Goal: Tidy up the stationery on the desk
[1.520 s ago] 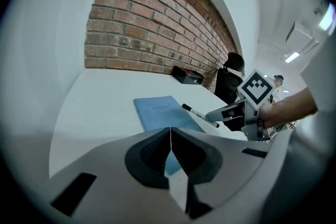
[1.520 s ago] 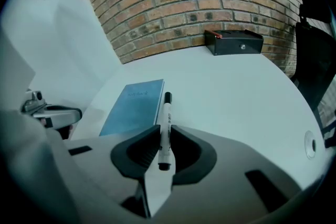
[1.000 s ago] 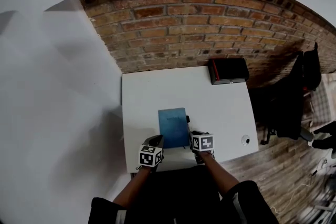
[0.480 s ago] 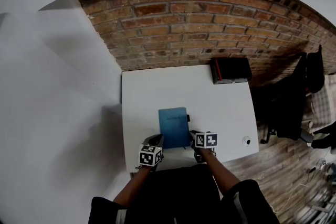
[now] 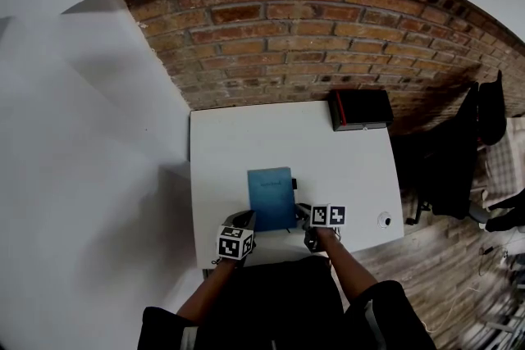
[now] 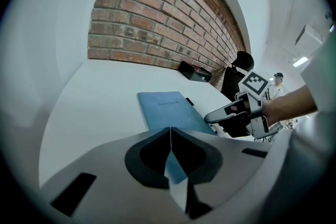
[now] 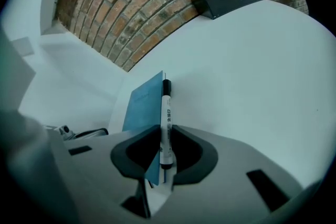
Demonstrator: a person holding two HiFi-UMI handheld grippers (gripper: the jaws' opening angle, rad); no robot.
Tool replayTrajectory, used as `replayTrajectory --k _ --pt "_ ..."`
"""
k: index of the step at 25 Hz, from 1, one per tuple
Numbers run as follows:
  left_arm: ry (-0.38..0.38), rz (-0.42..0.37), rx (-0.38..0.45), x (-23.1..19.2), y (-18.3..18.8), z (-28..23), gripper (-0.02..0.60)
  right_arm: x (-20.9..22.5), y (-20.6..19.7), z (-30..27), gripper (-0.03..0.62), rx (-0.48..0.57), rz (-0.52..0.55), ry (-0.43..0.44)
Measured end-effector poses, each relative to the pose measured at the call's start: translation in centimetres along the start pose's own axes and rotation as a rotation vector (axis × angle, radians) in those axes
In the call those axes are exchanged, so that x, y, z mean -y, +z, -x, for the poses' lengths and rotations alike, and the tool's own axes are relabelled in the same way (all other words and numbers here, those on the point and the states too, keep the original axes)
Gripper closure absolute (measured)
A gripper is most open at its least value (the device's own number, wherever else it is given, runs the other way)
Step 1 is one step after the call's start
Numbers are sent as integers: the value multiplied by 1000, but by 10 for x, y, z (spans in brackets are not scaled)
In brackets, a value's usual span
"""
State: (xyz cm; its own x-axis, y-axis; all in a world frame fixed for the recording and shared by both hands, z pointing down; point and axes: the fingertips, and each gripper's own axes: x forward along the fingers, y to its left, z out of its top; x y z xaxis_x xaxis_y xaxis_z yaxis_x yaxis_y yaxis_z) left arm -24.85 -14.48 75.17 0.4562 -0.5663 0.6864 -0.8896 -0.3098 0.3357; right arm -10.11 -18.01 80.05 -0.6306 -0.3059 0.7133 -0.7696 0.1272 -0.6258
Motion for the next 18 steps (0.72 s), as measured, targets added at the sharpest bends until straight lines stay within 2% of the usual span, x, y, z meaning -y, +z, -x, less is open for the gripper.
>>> replayTrajectory --k 9,18 --pt "9 -5 19 2 3 5 565 -6 3 1 514 8 3 46" --pt "0 -13 12 6 1 4 565 -8 5 1 508 2 36 38"
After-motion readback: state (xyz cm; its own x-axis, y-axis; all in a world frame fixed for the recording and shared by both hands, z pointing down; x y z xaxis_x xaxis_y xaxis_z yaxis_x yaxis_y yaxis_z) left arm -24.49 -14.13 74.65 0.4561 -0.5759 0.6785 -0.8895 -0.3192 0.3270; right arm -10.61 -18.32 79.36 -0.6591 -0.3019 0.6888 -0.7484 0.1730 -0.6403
